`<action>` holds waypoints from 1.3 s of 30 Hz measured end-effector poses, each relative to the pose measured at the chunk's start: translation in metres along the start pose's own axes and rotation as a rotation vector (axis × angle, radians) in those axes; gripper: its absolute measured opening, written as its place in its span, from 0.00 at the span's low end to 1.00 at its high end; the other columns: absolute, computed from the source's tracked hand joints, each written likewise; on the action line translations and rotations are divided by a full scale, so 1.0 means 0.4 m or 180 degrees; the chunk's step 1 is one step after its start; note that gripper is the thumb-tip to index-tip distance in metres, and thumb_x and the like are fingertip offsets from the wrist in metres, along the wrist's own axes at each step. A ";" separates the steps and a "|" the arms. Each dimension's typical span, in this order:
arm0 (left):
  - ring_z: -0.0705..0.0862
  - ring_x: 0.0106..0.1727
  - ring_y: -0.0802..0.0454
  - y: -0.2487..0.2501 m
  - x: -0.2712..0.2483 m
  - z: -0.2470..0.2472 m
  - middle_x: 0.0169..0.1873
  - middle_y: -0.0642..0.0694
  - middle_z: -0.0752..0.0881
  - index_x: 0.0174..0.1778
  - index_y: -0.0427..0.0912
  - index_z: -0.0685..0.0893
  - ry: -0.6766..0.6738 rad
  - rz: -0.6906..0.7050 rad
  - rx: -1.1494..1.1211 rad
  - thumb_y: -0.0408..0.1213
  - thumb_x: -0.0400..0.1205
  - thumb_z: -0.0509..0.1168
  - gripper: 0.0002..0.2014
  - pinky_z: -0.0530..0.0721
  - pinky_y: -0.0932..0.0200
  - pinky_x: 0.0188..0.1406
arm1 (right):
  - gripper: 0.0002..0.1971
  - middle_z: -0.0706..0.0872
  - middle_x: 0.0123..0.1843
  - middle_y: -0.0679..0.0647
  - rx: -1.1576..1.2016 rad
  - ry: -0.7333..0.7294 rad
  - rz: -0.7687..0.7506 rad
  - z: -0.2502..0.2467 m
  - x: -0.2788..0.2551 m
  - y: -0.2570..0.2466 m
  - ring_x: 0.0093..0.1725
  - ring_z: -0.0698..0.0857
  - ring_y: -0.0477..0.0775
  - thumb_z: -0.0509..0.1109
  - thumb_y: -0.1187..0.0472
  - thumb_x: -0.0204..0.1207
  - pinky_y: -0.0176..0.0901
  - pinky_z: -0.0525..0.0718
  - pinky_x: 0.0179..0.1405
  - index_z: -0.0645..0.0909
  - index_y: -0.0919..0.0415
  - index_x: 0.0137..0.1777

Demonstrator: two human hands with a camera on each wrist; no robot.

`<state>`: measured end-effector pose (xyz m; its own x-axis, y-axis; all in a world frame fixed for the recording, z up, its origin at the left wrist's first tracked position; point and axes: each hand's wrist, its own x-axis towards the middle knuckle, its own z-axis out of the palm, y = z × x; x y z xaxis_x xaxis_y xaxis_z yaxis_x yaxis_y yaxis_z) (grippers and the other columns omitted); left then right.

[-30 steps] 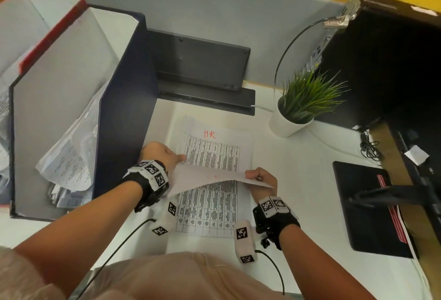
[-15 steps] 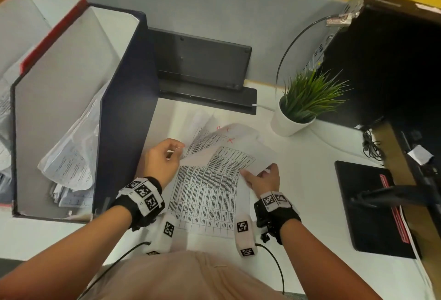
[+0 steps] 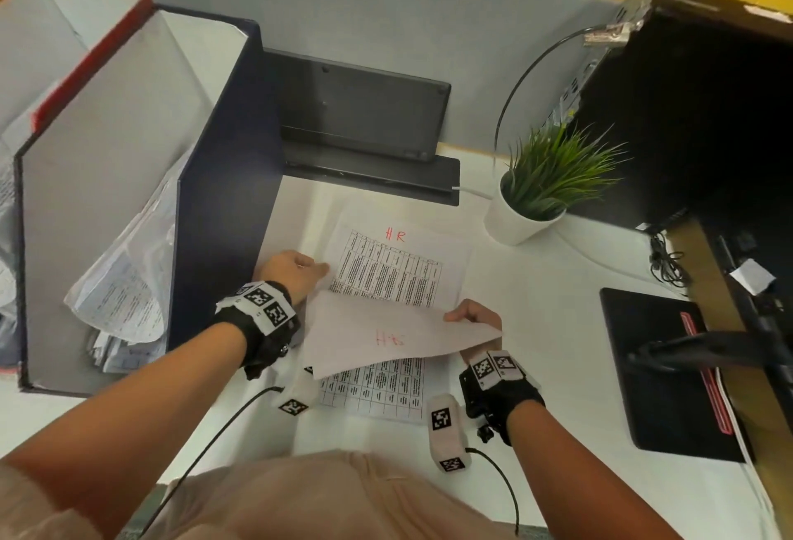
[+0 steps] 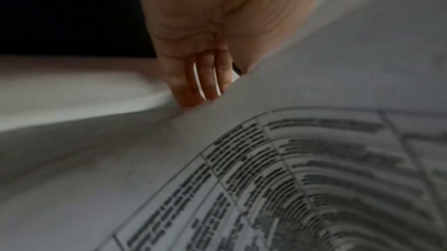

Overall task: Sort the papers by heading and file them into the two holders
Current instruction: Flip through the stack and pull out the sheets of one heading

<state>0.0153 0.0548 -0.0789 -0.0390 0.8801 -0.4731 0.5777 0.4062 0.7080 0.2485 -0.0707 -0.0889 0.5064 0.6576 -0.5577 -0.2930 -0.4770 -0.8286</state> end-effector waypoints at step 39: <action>0.80 0.34 0.47 -0.001 -0.089 -0.002 0.31 0.43 0.85 0.30 0.39 0.84 -0.0372 0.0235 -0.1272 0.25 0.78 0.55 0.15 0.81 0.59 0.31 | 0.21 0.87 0.51 0.60 -0.0487 0.0184 -0.0806 -0.002 -0.015 0.008 0.44 0.85 0.51 0.80 0.76 0.59 0.36 0.84 0.44 0.81 0.61 0.50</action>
<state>0.0159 0.0235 -0.0618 0.0968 0.8859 -0.4536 0.2128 0.4268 0.8790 0.2452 -0.0767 -0.0883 0.5945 0.7347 -0.3269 -0.0282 -0.3872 -0.9215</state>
